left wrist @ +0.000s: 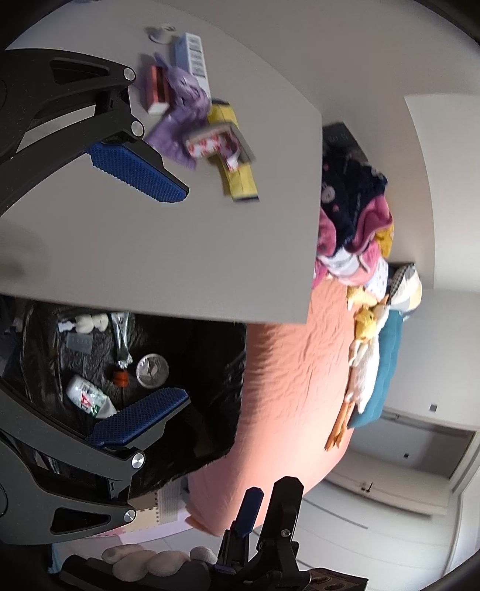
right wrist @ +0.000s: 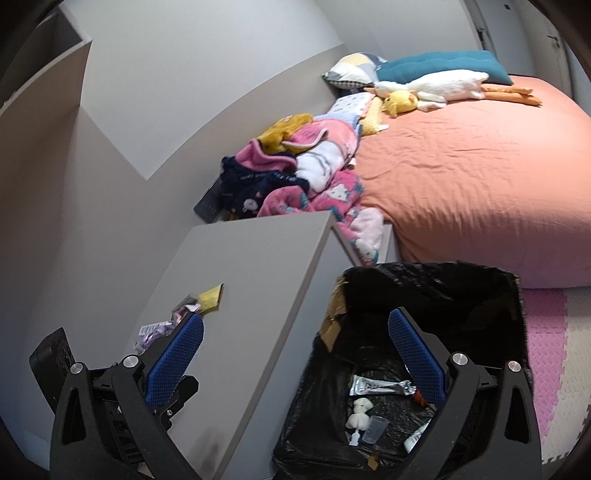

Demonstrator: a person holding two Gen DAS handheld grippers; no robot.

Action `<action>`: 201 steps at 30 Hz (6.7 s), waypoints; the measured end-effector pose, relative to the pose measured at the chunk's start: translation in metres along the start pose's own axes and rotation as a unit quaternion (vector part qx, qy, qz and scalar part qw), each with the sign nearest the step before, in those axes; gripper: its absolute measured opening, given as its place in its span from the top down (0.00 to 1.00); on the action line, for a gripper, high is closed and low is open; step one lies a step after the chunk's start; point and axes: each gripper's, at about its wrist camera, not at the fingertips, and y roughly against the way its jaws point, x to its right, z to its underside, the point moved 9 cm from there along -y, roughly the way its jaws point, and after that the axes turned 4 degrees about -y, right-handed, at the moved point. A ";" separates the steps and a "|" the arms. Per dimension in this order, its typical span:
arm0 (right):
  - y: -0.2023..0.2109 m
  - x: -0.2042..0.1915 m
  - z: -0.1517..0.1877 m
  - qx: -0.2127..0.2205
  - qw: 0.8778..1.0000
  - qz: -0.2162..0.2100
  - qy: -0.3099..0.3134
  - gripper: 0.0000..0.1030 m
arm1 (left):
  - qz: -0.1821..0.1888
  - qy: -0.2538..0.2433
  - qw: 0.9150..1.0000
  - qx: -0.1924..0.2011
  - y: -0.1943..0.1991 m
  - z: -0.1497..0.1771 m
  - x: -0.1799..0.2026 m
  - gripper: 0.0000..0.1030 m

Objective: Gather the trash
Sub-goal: 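Move both open tools back over the table trash, then grasp the small white cap with the left tool while the right tool grasps the grey sticker strip, then carry the white cap and sticker strip over the black bin, then open both tools to drop the cap and strip into the bin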

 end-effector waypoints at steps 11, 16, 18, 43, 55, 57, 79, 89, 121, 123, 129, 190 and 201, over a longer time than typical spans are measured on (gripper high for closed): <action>-0.041 -0.058 0.027 -0.042 0.998 -0.026 0.039 0.03 | -0.042 0.047 0.998 -0.003 0.018 0.024 -0.061 0.06; -0.058 -0.083 0.039 -0.057 0.996 -0.033 0.055 0.03 | -0.060 0.069 0.996 -0.003 0.027 0.037 -0.087 0.06; -0.065 -0.091 0.042 -0.061 0.996 -0.035 0.061 0.03 | -0.072 0.078 0.994 -0.004 0.031 0.044 -0.101 0.06; -0.155 -0.175 0.084 -0.098 0.984 -0.034 0.144 0.03 | -0.139 0.150 0.979 -0.013 0.044 0.091 -0.222 0.06; -0.202 -0.184 0.088 -0.117 0.985 -0.020 0.123 0.03 | -0.163 0.174 0.971 -0.009 0.031 0.093 -0.277 0.06; -0.208 -0.184 0.088 -0.119 0.985 -0.019 0.122 0.03 | -0.161 0.178 0.971 -0.013 0.025 0.094 -0.285 0.06; -0.253 -0.191 0.095 -0.148 0.977 -0.035 0.147 0.39 | -0.152 0.184 0.970 -0.042 -0.010 0.102 -0.328 0.41; -0.245 -0.192 0.091 -0.136 0.979 -0.040 0.148 0.43 | -0.139 0.205 0.968 -0.033 -0.007 0.105 -0.333 0.71; -0.138 -0.174 0.040 -0.068 0.985 -0.080 0.139 0.43 | -0.100 0.147 0.984 0.020 0.023 0.028 -0.218 0.71; -0.129 -0.167 0.035 -0.062 0.986 -0.080 0.136 0.43 | -0.094 0.139 0.986 0.022 0.021 0.022 -0.205 0.71; -0.106 -0.144 0.022 -0.046 0.988 -0.073 0.129 0.43 | -0.074 0.116 0.990 0.024 0.011 0.005 -0.169 0.71; 0.063 0.100 -0.035 0.087 0.995 0.058 -0.010 0.42 | 0.143 -0.109 0.984 0.002 -0.050 -0.059 0.140 0.71; 0.080 0.105 -0.035 0.118 0.990 0.061 -0.051 0.04 | 0.105 -0.093 0.990 -0.003 -0.048 -0.059 0.134 0.06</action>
